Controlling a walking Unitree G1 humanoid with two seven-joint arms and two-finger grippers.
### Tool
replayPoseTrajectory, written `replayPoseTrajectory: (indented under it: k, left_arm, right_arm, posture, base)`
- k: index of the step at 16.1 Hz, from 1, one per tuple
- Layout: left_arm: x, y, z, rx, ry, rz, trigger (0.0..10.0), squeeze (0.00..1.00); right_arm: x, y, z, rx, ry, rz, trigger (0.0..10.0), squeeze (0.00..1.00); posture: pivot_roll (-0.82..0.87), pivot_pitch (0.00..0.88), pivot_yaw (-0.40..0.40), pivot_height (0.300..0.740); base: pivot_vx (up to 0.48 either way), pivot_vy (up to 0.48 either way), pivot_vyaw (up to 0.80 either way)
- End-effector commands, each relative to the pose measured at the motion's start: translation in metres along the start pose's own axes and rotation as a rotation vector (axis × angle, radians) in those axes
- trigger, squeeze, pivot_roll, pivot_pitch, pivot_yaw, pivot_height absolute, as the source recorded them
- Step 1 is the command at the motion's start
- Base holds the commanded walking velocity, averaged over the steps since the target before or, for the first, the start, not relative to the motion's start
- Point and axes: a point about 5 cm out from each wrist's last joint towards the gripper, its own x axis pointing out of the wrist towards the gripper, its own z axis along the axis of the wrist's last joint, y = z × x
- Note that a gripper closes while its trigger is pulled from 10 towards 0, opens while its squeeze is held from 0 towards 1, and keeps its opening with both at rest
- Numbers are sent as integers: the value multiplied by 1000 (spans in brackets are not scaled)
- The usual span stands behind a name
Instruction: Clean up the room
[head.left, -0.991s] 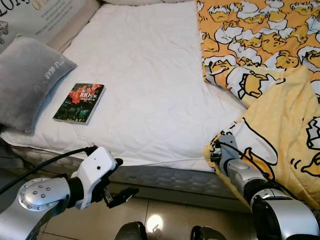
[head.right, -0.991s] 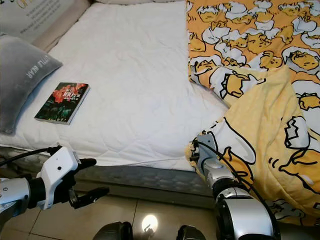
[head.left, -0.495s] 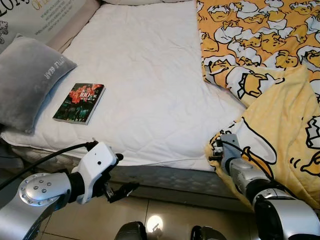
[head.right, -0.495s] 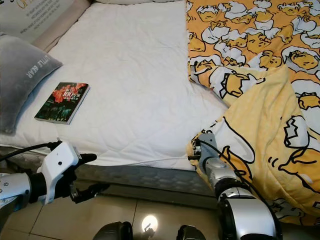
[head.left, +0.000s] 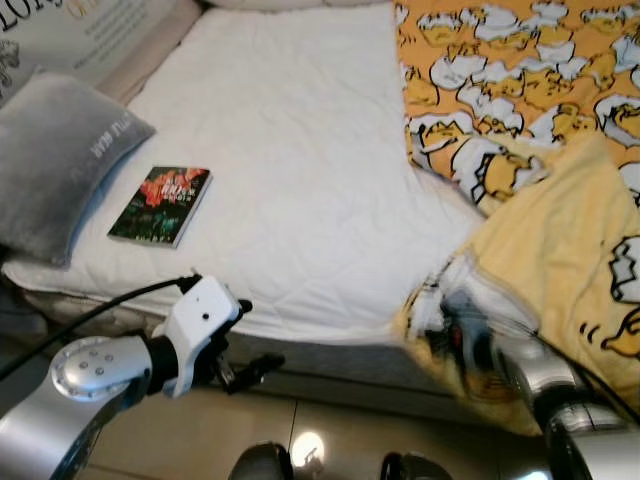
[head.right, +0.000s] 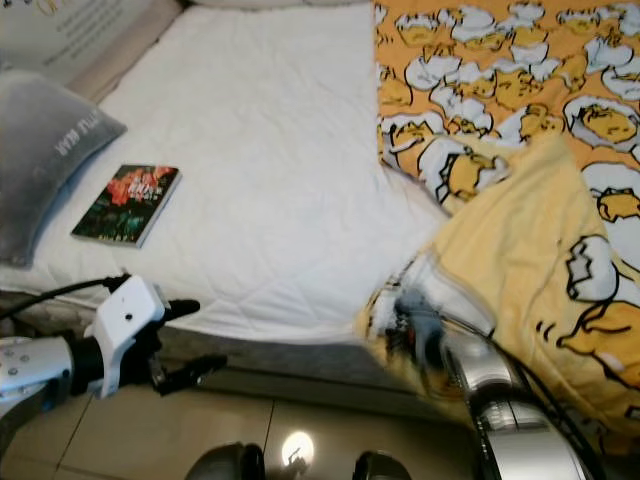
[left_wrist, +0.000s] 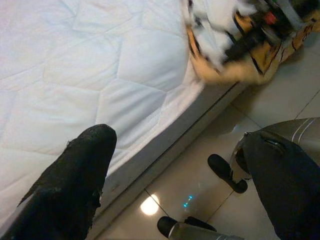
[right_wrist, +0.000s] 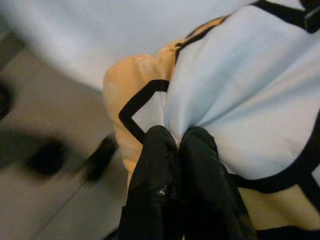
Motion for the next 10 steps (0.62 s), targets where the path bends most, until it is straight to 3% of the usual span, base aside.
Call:
replayPoseTrajectory:
  k: [1,2,5,6,7,8,10]
  left_arm:
    - [1,-2,-2,-4,4,-13,10000,0]
    - [3,-3,-2,-4,4,-24,10000,0]
    - [5,-5,-2,-3,0,-38,10000,0]
    - [5,-5,-2,-1,1,-44,10000,0]
    - [4,-5,-2,0,3,-46,10000,0]
    - [4,-5,-1,2,5,-49,10000,0]
    - [3,-5,-1,3,6,-52,10000,0]
  right_arm:
    - [-2,13,-17,-75,84,158,0,0]
    - [-11,23,-44,-134,189,271,0,0]
    - [-15,33,-71,-90,266,308,0,0]
    - [-16,34,-77,-159,313,289,1490,0]
    - [-15,32,-75,-187,317,250,10000,0]
    - [-14,30,-66,-153,283,254,10000,1000]
    - [-15,24,-51,-175,230,241,10000,1000]
  posture:
    - [171,84,71,740]
    - [163,82,74,740]
    - [164,79,76,740]
    - [165,76,77,740]
    - [165,73,77,740]
    - [167,69,78,740]
    - [169,67,75,740]
  base:
    - [0,0,0]
    - [0,0,0]
    - [0,0,0]
    - [0,0,0]
    - [0,0,0]
    - [0,0,0]
    - [0,0,0]
